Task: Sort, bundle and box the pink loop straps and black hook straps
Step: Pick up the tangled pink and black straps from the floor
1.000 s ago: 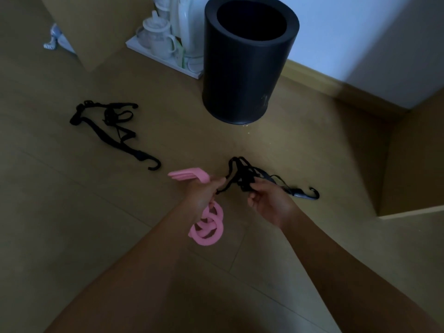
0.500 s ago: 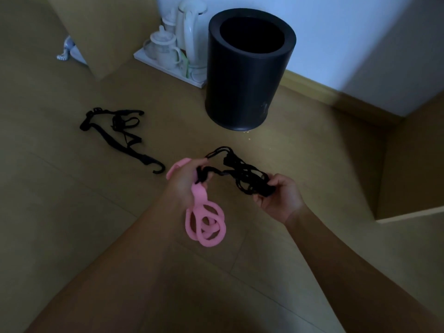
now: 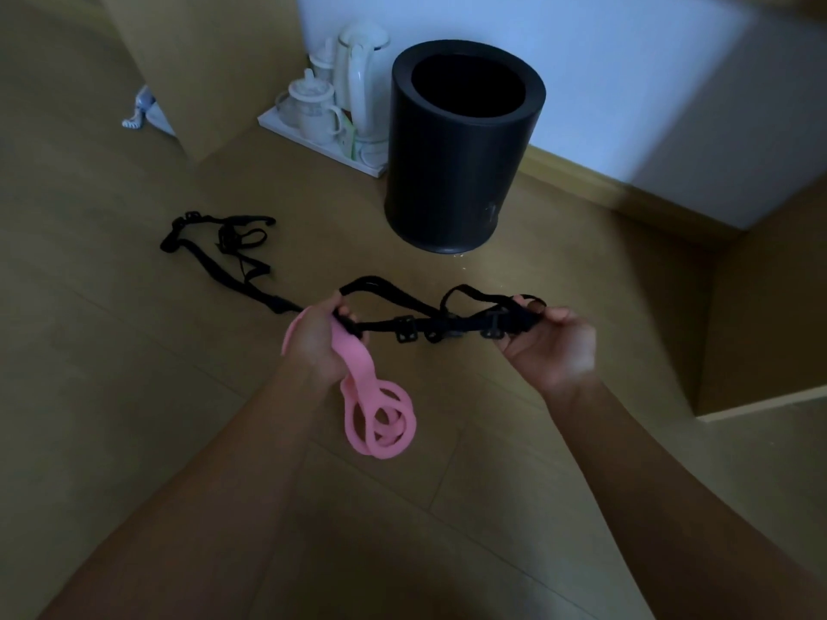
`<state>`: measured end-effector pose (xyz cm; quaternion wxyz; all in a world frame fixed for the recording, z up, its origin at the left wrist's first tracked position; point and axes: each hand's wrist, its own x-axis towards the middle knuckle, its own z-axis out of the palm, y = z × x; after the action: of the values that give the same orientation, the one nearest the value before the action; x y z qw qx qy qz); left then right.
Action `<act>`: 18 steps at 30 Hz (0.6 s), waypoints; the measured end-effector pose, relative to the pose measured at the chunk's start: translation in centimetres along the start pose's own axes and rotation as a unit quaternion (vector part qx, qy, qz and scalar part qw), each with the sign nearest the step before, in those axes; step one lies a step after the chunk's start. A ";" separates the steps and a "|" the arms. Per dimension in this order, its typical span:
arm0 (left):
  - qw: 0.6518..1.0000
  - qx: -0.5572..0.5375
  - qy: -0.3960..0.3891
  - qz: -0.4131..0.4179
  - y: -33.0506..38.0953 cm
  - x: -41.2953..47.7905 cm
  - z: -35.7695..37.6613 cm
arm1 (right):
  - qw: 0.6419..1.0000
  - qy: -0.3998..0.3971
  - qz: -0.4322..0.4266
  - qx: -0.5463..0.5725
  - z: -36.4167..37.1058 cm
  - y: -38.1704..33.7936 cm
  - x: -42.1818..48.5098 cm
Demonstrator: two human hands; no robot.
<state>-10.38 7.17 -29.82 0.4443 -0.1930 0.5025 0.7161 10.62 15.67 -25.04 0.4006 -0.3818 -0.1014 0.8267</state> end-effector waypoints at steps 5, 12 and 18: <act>0.988 0.065 -0.126 -0.060 1.5 -2.6 -0.9 | 0.997 -0.010 0.016 -0.081 1.2 -0.7 -0.8; 0.913 0.353 -0.143 -0.148 -0.2 -3.6 -1.2 | 0.933 -0.163 0.029 -0.319 3.6 -0.4 -1.9; 0.917 0.302 -0.191 -0.175 -3.1 -5.3 0.1 | 0.835 -0.323 0.085 -0.438 6.0 -0.1 -3.9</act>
<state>-4.97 5.18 -27.66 0.6875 0.0056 0.5583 0.4644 7.93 13.65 -18.76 0.0640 -0.2359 -0.5437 0.8029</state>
